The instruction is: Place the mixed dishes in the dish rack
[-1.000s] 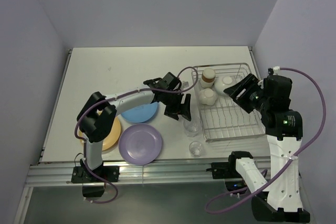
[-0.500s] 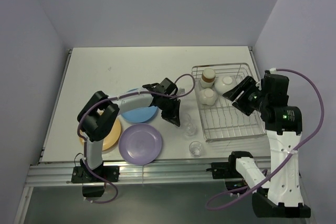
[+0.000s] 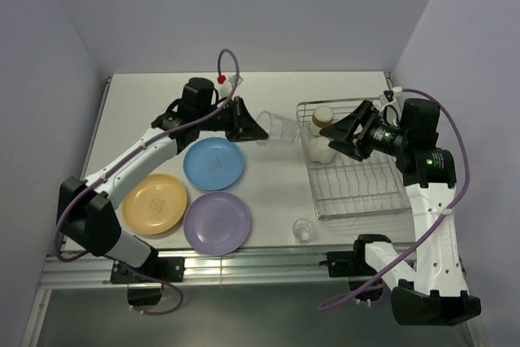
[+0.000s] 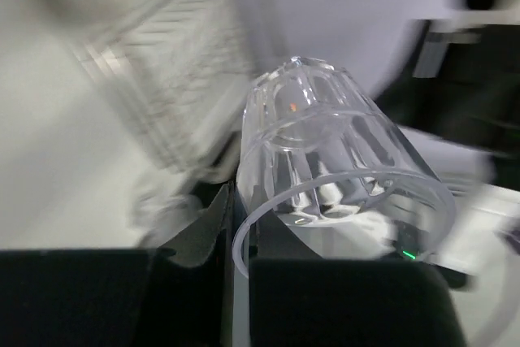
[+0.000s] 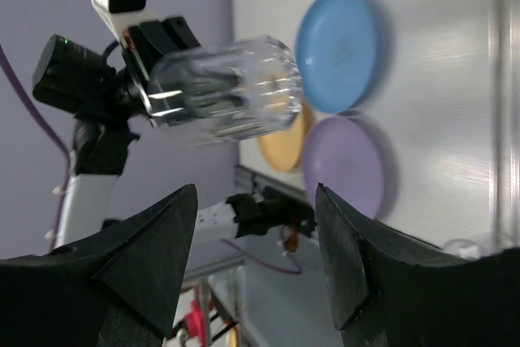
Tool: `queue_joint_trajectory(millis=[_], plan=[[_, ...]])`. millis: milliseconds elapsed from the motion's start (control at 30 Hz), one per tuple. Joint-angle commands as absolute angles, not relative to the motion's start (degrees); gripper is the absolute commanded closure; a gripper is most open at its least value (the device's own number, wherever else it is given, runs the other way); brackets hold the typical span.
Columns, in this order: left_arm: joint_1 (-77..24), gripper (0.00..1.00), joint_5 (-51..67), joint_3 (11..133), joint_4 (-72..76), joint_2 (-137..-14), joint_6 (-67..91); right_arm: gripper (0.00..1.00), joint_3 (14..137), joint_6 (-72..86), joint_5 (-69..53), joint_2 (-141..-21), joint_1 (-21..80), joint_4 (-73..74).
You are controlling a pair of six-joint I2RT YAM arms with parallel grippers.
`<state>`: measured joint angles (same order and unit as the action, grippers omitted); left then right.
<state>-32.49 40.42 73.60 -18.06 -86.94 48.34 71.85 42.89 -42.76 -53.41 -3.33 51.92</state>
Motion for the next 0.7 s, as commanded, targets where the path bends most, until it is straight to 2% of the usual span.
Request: queue_joint_trajectory(millis=[0, 33, 67, 100, 167, 200, 267, 367, 433, 467, 667], plan=[[-33.22, 1.00, 53.78, 71.47, 10.04, -84.38, 73.69, 0.33, 67.42, 53.24, -57.38, -51.07, -2.99, 31.68], [-33.14, 1.00, 54.31, 70.24, 16.72, -84.29, 79.48, 0.33, 65.85, 55.35, -58.35, -50.72, -2.99, 28.16], [-33.13, 1.00, 54.40, 68.05, 29.75, -84.46, 84.59, 0.33, 65.57, 58.59, -59.66, -50.45, -2.99, 23.17], [-33.22, 1.00, 54.06, 67.16, 35.62, -84.90, 94.47, 0.33, 65.39, 59.84, -60.11, -50.54, -2.99, 21.38], [-33.22, 1.00, 51.87, 64.96, 52.10, -86.22, 103.49, 0.33, 66.00, 61.34, -60.47, -51.50, -2.99, 18.91], [-33.22, 1.00, 51.07, 64.60, 56.12, -86.74, 110.41, 0.33, 66.35, 61.78, -60.73, -51.76, -2.99, 17.94], [-33.22, 1.00, 49.93, 64.07, 62.28, -88.06, 114.59, 0.33, 67.06, 63.45, -61.00, -52.03, -2.99, 14.79], [-33.22, 1.00, 48.78, 62.85, 64.42, -88.51, 118.38, 0.32, 67.94, 65.91, -61.09, -51.95, -2.99, 10.13], [-33.22, 1.00, 48.52, 62.14, 65.82, -88.86, 119.44, 0.16, 68.99, 64.96, -59.25, -51.42, -2.90, 9.66], [-33.22, 1.00, 48.34, 61.53, 66.44, -88.94, 119.97, 0.02, 69.69, 63.82, -58.19, -51.24, -2.90, 12.54], [-33.22, 1.00, 49.04, 62.75, 66.97, -90.52, 121.29, 0.00, 71.19, 63.19, -58.54, -53.69, -1.94, 12.66]])
